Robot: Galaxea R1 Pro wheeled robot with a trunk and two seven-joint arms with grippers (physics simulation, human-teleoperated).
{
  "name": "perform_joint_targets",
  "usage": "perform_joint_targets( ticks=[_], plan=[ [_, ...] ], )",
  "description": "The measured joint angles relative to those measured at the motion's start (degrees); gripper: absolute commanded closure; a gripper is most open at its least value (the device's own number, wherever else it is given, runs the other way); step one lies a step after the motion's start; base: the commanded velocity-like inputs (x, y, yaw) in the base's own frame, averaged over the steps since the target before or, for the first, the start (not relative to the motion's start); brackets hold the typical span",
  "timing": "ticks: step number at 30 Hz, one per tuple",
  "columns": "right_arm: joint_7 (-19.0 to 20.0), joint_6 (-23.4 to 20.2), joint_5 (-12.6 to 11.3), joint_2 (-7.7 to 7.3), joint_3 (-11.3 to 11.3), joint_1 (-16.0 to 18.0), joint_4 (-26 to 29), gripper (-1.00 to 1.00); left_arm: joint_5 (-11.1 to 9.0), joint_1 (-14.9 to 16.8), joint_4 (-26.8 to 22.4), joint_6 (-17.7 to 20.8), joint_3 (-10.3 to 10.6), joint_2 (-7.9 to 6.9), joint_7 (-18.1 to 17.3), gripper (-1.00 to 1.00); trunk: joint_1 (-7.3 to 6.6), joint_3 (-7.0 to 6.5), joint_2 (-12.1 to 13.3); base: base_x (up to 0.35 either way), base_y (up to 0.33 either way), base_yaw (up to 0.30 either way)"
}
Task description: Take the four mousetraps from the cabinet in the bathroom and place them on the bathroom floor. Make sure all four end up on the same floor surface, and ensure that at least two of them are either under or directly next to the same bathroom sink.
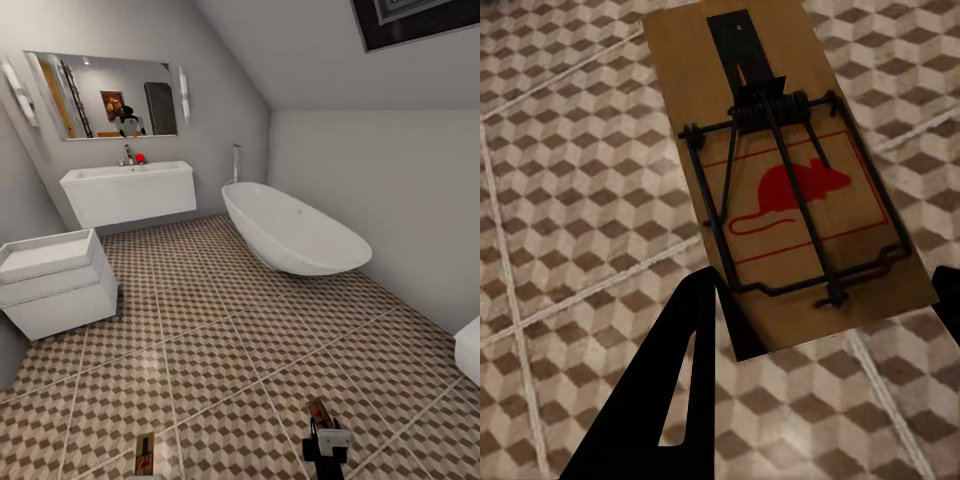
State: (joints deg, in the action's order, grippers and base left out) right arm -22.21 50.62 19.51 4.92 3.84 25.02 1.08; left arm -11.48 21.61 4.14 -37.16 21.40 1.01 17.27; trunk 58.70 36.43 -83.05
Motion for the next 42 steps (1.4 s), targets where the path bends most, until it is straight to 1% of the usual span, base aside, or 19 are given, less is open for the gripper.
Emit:
perform_joint_targets(
  ticks=[21,33,42],
  plan=[
    [0.0,0.0,0.0,0.00,0.0,0.0,0.0,1.00,0.0,0.0,0.0,0.0,0.0,-0.01,0.0,1.00,0.00,0.00,0.0,0.284,-0.144,0.286],
    [0.0,0.0,0.0,0.00,0.0,0.0,0.0,1.00,0.0,0.0,0.0,0.0,0.0,0.05,0.0,1.00,-0.01,0.00,0.0,0.317,-0.025,0.241],
    [0.0,0.0,0.0,-0.01,0.0,0.0,0.0,1.00,0.0,0.0,0.0,0.0,0.0,0.08,0.0,1.00,-0.01,0.00,0.0,0.325,0.000,0.049]
  ],
)
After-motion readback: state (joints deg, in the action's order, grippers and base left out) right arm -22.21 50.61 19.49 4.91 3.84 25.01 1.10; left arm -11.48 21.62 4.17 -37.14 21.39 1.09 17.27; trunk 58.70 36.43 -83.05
